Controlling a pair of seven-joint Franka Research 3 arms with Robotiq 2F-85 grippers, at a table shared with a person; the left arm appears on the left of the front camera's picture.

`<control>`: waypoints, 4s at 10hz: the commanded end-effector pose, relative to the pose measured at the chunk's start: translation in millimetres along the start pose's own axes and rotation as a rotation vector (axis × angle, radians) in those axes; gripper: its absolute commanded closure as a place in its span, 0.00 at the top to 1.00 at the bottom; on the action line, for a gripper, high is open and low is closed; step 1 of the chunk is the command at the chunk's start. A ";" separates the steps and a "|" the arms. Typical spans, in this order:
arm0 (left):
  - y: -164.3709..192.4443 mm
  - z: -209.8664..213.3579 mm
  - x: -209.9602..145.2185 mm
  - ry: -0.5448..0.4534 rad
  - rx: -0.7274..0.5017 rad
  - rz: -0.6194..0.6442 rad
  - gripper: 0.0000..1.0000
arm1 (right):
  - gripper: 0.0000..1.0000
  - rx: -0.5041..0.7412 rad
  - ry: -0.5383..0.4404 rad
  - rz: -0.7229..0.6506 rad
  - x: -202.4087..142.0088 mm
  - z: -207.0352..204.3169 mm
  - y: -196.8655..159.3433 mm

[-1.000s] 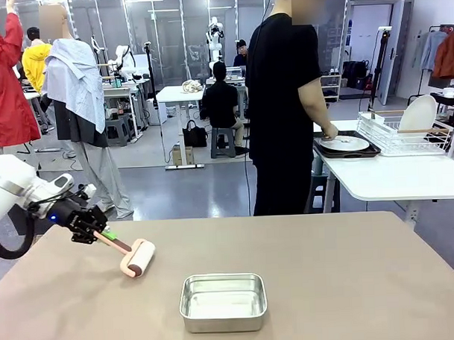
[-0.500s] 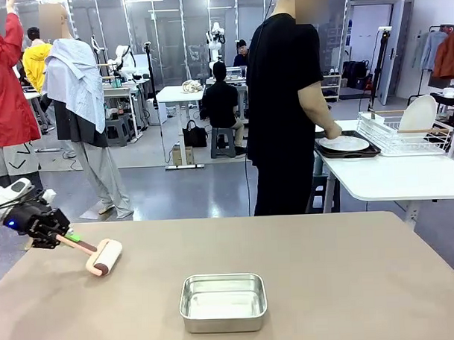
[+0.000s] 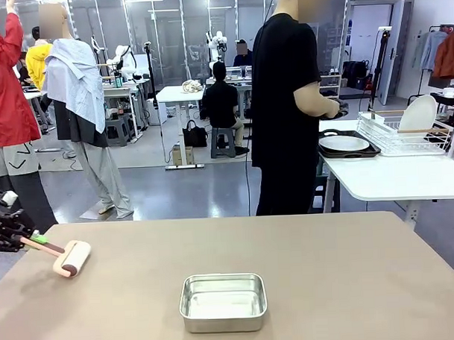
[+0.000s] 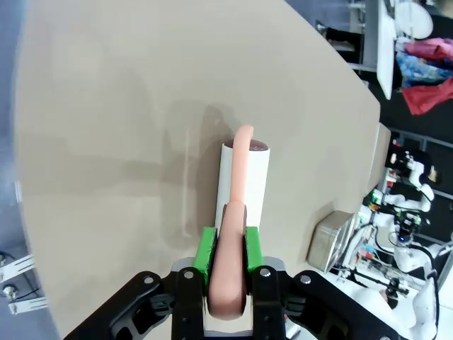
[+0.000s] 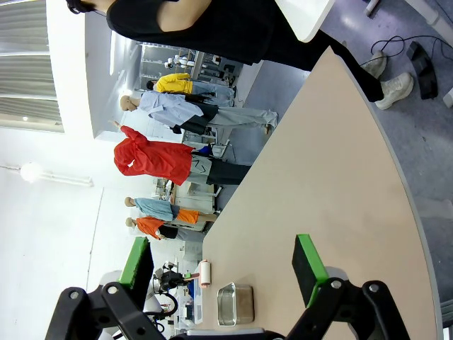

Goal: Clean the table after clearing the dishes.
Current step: When the right (or left) Handle tray is removed, use the right hand (or left hand) to clean the right (or left) side of the table with the Lint Roller, then place the Lint Roller back on top of the Airtight Container.

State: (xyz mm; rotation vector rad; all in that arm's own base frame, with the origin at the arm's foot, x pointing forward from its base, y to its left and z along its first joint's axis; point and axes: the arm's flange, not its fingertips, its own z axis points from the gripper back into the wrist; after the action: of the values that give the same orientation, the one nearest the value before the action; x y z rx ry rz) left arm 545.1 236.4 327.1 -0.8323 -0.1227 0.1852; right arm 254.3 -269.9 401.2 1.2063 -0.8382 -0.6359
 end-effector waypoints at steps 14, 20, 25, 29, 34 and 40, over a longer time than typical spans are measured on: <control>-129.9 108.2 -43.7 -0.026 0.225 -0.210 0.22 | 1.00 0.009 0.001 0.021 -4.3 0.3 0.4; -128.4 105.8 -41.8 -0.011 0.246 -0.195 0.22 | 1.00 0.009 0.001 0.021 -4.3 0.3 0.4; -358.4 -15.7 -109.9 0.363 0.521 -1.056 0.22 | 1.00 0.009 0.001 0.021 -4.3 0.3 0.4; -423.1 -77.8 -232.1 0.494 0.455 -1.468 0.22 | 1.00 0.009 0.001 0.021 -4.3 0.3 0.4; -441.2 -85.6 -236.6 0.535 0.472 -1.447 0.22 | 1.00 0.009 0.001 0.021 -4.3 0.3 0.4; -506.4 -170.2 -236.1 0.705 0.436 -1.526 0.22 | 1.00 0.009 0.001 0.021 -4.3 0.3 0.4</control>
State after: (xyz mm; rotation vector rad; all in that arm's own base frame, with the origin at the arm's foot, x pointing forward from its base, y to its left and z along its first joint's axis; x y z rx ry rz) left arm 388.2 -261.0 574.3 -0.1501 -0.0781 -1.4591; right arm 254.6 -269.8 401.0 1.2064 -0.8377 -0.6346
